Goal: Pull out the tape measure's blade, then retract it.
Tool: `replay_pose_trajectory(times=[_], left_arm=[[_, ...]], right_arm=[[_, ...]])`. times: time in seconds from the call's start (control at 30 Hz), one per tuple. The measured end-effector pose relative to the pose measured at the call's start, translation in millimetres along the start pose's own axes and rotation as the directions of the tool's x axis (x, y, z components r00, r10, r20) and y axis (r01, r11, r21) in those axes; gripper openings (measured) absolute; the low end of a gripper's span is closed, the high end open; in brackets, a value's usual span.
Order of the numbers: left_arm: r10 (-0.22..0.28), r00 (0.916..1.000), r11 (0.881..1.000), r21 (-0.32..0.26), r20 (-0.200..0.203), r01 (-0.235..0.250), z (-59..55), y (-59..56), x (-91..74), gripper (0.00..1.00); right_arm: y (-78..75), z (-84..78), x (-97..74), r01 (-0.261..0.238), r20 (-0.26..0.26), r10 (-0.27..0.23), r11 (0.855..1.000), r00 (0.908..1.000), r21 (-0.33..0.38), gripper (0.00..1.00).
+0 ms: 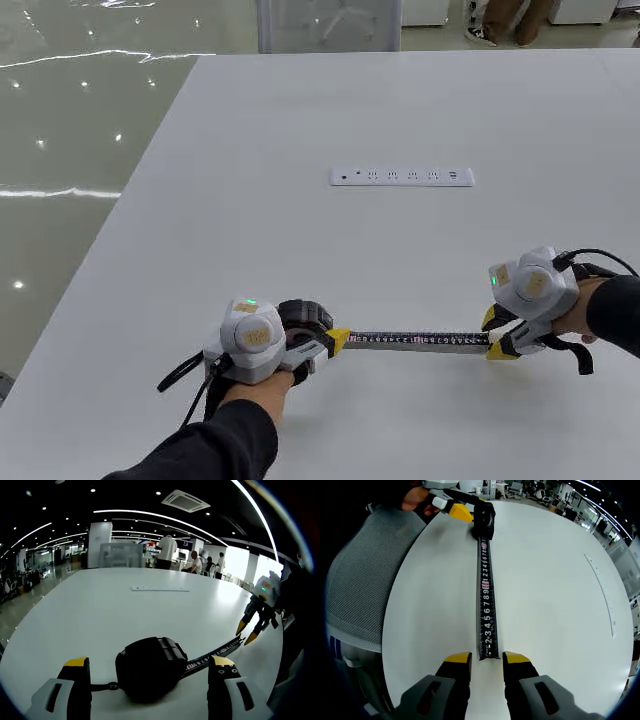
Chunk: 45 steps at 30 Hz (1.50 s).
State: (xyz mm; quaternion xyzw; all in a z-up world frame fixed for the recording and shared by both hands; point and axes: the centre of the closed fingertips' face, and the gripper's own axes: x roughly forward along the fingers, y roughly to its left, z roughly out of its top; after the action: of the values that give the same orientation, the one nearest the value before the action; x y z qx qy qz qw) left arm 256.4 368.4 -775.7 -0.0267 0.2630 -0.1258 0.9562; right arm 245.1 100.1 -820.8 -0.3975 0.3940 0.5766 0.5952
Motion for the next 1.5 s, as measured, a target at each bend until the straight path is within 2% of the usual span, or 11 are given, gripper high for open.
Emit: replay_pose_trajectory(times=[0.17,0.27,0.4,0.53,0.67,0.83,1.03,1.13,1.2,1.37,1.5], left_arm=[[0.003,1.0,1.0,-0.009,-0.007,-0.003,-3.6,1.5,1.0,0.94],[0.002,1.0,1.0,-0.012,-0.008,-0.002,-5.2,2.0,0.5,0.94],[0.007,0.9998,1.0,-0.028,-0.018,-0.008,-4.7,6.5,1.7,0.9],[-0.002,0.9997,0.998,-0.065,-0.023,0.001,-3.9,4.9,3.2,0.84],[-0.012,0.9992,0.996,-0.091,-0.037,0.008,-6.2,-0.8,7.0,0.76],[-0.012,0.9981,0.993,-0.119,-0.061,0.004,-8.6,-7.5,10.0,0.7],[0.032,0.9957,0.992,-0.116,-0.087,-0.042,-8.4,-7.4,12.9,0.67],[0.067,0.9917,0.993,-0.092,-0.11,-0.077,-10.7,-6.4,15.0,0.68],[0.099,0.988,0.99,-0.086,-0.119,-0.11,-11.9,-1.5,14.1,0.65],[0.109,0.9825,0.991,-0.056,-0.151,-0.118,-13.3,-1.5,14.5,0.6],[0.119,0.981,0.991,-0.044,-0.153,-0.127,-14.5,0.0,13.3,0.59]], right_arm=[[3.1,-1.9,6.7,-0.01,-0.008,0.01,1.0,0.9999,-0.005,0.13],[6.1,-1.0,6.2,-0.016,-0.025,0.016,1.0,0.9995,0.003,0.12],[6.1,-1.9,6.3,-0.01,-0.013,0.01,1.0,0.9999,0.024,0.12],[7.6,-1.0,7.0,0.019,-0.026,-0.018,0.999,0.9995,0.045,0.12],[7.4,1.1,8.2,0.019,-0.068,-0.015,0.998,0.9976,0.055,0.12],[6.0,-1.6,7.7,0.019,-0.072,-0.014,0.997,0.9973,0.072,0.11],[4.9,-0.6,8.6,0.027,-0.096,-0.016,0.993,0.9953,0.112,0.12],[4.6,-0.6,8.8,0.023,-0.109,-0.011,0.993,0.994,0.113,0.12],[4.8,-0.7,9.0,0.021,-0.12,-0.007,0.994,0.9927,0.11,0.12],[5.0,-1.5,8.5,0.02,-0.134,-0.005,0.994,0.9909,0.105,0.12],[4.9,-1.1,8.5,0.019,-0.13,-0.006,0.995,0.9915,0.102,0.12]])
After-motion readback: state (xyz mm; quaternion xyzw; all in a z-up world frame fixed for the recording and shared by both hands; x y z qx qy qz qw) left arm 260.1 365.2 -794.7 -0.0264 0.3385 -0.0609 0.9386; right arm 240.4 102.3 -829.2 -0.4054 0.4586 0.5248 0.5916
